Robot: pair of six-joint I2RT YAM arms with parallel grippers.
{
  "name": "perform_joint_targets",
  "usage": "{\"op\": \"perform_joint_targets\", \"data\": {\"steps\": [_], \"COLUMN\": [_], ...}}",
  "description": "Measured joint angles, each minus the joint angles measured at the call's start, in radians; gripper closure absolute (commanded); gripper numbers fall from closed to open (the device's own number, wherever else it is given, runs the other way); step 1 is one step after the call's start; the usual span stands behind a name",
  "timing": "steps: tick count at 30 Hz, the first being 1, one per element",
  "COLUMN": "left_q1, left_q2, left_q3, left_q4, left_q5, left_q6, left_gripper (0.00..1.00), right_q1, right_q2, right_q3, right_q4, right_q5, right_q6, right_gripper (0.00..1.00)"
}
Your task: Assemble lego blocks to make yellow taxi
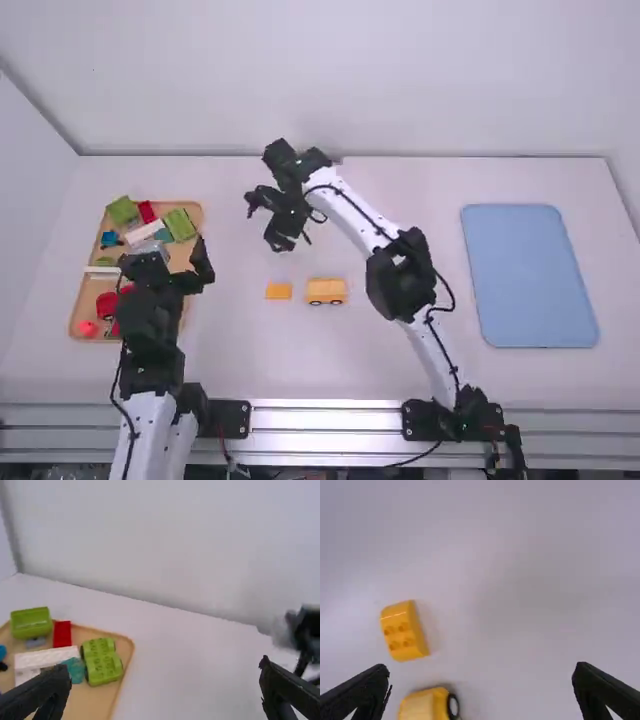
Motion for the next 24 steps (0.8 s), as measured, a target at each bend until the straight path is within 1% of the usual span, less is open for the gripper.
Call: {"op": "perform_joint_targets", "data": {"steps": [2,3,6,7,8,9,10,11,12,15,16,18,20,22,24], "left_q1": [0.000,0.000,0.000,0.000,0.000,0.000,0.000,0.000,0.000,0.000,0.000,0.000,0.000,0.000,0.000], "left_q2": [0.055,0.068,0.206,0.226,0.278,0.314,0.338,0.393,0.459,0.579,0.640,0.697,0.813,0.867,0.968], "left_q3": [0.003,0.005,0.055,0.064,0.092,0.114,0.128,0.164,0.206,0.280,0.316,0.348,0.409,0.433,0.475], "left_q4": [0.007,0.006,0.006,0.006,0.006,0.006,0.002,-0.013,-0.040,-0.106,-0.150,-0.189,-0.264,-0.293,-0.338], "left_q5": [0.046,0.055,0.182,0.202,0.261,0.304,0.332,0.393,0.449,0.540,0.591,0.643,0.763,0.820,0.921], "left_q6": [0.015,0.019,0.106,0.122,0.166,0.199,0.221,0.268,0.319,0.425,0.491,0.558,0.717,0.799,0.965], "left_gripper": [0.01,0.01,0.01,0.01,0.01,0.01,0.01,0.01,0.01,0.01,0.01,0.01,0.01,0.01,0.01], "right_q1": [-0.015,-0.016,-0.007,-0.006,0.000,0.002,0.004,0.006,0.003,-0.020,-0.033,-0.049,-0.082,-0.093,-0.122], "right_q2": [-0.087,-0.112,-0.282,-0.296,-0.361,-0.403,-0.423,-0.478,-0.550,-0.676,-0.719,-0.760,-0.814,-0.826,-0.829], "right_q3": [-0.106,-0.139,-0.396,-0.421,-0.528,-0.599,-0.632,-0.729,-0.852,-1.064,-1.139,-1.216,-1.359,-1.415,-1.536], "right_q4": [0.107,0.135,0.324,0.335,0.412,0.462,0.485,0.569,0.673,0.860,0.939,1.027,1.212,1.287,1.448], "right_q5": [0.050,0.065,0.163,0.169,0.190,0.200,0.204,0.206,0.188,0.125,0.089,0.045,-0.039,-0.072,-0.145], "right_q6": [0.053,0.068,0.155,0.161,0.190,0.204,0.212,0.224,0.238,0.253,0.257,0.261,0.265,0.266,0.266], "right_gripper": [0.02,0.02,0.02,0.02,0.02,0.02,0.02,0.02,0.02,0.02,0.02,0.02,0.02,0.02,0.02]}}
